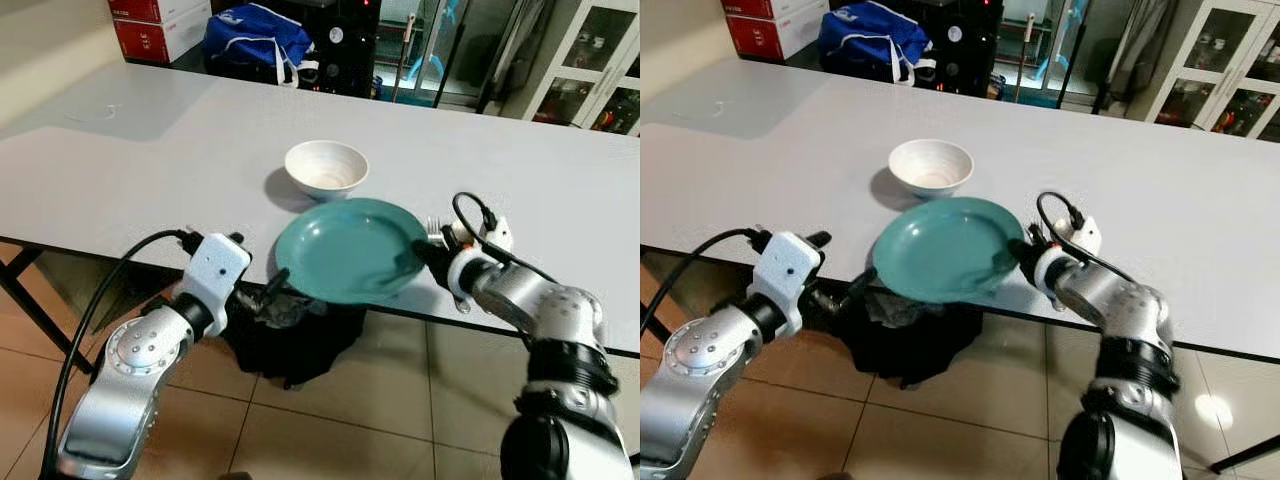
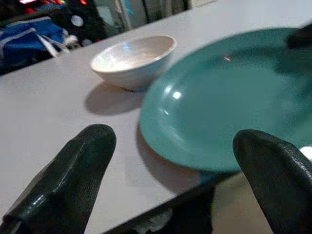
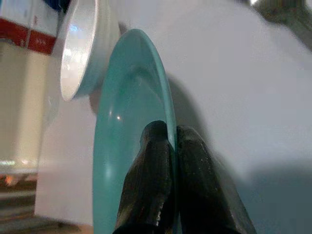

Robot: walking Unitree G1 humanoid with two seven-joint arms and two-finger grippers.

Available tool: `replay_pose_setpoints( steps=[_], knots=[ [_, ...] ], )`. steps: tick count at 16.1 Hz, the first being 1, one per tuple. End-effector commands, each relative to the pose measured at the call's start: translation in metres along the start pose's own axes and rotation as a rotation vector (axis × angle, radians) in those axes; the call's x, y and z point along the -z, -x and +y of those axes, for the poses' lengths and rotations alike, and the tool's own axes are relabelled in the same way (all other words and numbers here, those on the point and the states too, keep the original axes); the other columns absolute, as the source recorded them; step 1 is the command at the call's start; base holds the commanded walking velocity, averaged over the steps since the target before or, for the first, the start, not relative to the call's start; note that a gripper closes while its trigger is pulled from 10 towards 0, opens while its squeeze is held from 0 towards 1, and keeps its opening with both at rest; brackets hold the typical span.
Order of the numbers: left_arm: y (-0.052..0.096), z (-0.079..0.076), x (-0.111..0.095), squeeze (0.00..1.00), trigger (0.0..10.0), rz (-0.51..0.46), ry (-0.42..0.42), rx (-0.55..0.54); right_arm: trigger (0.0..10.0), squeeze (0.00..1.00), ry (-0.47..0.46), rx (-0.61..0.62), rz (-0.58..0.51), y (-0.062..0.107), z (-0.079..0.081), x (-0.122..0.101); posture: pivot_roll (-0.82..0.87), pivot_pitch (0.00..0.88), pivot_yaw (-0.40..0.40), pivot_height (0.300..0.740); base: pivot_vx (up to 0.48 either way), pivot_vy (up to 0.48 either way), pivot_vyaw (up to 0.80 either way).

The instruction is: Setting the table

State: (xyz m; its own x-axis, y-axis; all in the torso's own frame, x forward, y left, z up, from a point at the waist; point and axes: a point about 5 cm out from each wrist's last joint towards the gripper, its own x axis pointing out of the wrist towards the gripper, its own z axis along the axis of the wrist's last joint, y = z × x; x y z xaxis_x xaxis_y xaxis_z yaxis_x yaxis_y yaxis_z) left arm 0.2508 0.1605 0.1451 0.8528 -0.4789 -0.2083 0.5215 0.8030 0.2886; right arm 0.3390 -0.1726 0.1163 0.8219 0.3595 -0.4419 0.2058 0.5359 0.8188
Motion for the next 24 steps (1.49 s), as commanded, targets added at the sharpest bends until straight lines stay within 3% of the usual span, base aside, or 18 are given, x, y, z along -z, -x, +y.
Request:
replay_pose_setpoints(
  steps=[1,9,10,11,12,15,17,21,22,23,24],
  knots=[
    [0.001,-0.005,0.003,0.0,10.0,0.034,-0.006,0.042,10.0,0.0,0.041,-0.014,-0.048,-0.008,0.007,-0.007,0.04,0.0,-0.062,0.74,0.0,0.0,0.0],
    [0.003,-0.004,0.003,0.0,10.0,0.045,-0.002,0.049,10.0,0.0,0.066,0.059,-0.071,-0.031,-0.004,0.001,0.04,0.0,-0.062,0.74,0.0,0.0,0.0],
    [0.003,-0.005,0.004,0.0,10.0,0.048,-0.002,0.052,10.0,0.42,0.069,0.082,-0.066,-0.032,-0.01,0.003,0.04,0.0,-0.062,0.74,0.0,0.0,0.0],
    [0.003,-0.005,0.004,0.0,10.0,0.048,-0.002,0.053,10.0,0.42,0.078,0.101,-0.06,-0.032,-0.013,0.004,0.04,0.0,-0.062,0.74,0.0,0.0,0.0],
    [0.003,-0.005,0.004,0.0,10.0,0.048,-0.003,0.054,10.0,1.0,0.122,0.136,-0.053,-0.031,-0.019,0.004,0.04,0.0,-0.06,0.74,0.0,0.0,0.0],
    [0.003,-0.006,0.003,0.0,10.0,0.048,-0.003,0.056,10.0,1.0,0.132,0.15,-0.056,-0.03,-0.023,0.002,0.04,0.0,-0.06,0.74,0.0,0.0,0.0],
    [0.002,-0.006,0.004,0.0,10.0,0.052,-0.005,0.061,10.0,1.0,0.171,0.186,-0.06,-0.03,-0.029,0.0,0.04,0.0,-0.058,0.74,0.0,0.0,0.0],
    [0.002,-0.005,0.003,0.0,10.0,0.044,-0.022,0.053,10.0,1.0,0.266,0.165,-0.085,-0.03,-0.025,-0.005,0.04,0.0,-0.058,0.74,0.0,0.0,0.0],
    [0.002,-0.005,0.003,0.0,10.0,0.042,-0.025,0.047,10.0,0.26,0.292,0.094,-0.097,-0.028,-0.018,-0.01,0.03,0.0,-0.056,0.74,0.0,0.0,0.0],
    [0.002,-0.005,0.003,0.0,10.0,0.043,-0.024,0.047,10.0,0.0,0.312,0.062,-0.089,-0.028,-0.016,-0.011,0.03,0.0,-0.056,0.74,0.0,0.0,0.0],
    [0.002,-0.005,0.003,0.0,10.0,0.044,-0.024,0.048,10.0,0.0,0.324,0.061,-0.077,-0.028,-0.016,-0.011,0.03,0.0,-0.056,0.74,0.0,0.0,0.0]
  ],
)
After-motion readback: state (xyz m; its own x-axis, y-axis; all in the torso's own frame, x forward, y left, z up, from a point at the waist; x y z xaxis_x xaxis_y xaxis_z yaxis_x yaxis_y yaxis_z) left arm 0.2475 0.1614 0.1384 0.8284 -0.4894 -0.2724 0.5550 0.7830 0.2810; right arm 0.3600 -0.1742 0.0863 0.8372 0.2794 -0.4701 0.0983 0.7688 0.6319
